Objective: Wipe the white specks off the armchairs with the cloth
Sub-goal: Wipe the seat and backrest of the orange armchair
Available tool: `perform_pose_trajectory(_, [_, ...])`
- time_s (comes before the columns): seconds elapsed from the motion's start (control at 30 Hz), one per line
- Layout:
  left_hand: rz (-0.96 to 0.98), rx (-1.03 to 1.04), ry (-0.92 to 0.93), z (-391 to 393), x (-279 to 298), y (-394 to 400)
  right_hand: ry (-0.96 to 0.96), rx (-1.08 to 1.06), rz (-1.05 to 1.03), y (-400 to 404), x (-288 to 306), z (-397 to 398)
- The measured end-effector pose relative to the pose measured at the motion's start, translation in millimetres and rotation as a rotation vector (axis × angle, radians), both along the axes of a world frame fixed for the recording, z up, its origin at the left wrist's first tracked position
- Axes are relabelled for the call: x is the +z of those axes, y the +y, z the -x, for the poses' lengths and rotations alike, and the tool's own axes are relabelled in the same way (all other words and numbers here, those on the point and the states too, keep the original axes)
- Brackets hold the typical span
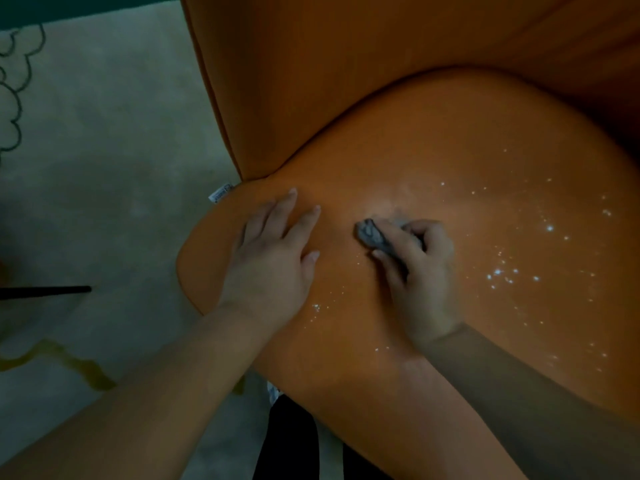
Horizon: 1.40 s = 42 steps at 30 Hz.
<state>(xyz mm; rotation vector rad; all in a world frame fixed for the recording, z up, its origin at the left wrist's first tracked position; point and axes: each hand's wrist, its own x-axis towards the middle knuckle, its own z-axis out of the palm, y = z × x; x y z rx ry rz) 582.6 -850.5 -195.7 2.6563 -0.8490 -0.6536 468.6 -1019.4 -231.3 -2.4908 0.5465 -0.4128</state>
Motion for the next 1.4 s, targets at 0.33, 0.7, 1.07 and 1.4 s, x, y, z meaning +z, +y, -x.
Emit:
perform_pose_trajectory(0.33, [0.075, -0.002, -0.058, 4, -11, 5, -0.016, 0.007, -0.004, 12, 0, -25])
perform_pose_trajectory(0.7, [0.107, 0.033, -0.104, 25, -16, 23, -0.011, -0.142, -0.046, 11, -6, -20])
perform_pose_trajectory(1.07, [0.087, 0.054, -0.156, 44, -18, 43, 0.023, -0.14, -0.014, 18, -4, 16])
perform_pose_trajectory(1.4, [0.085, 0.081, -0.174, 47, -22, 50, 0.01, 0.136, -0.011, 64, -3, 44])
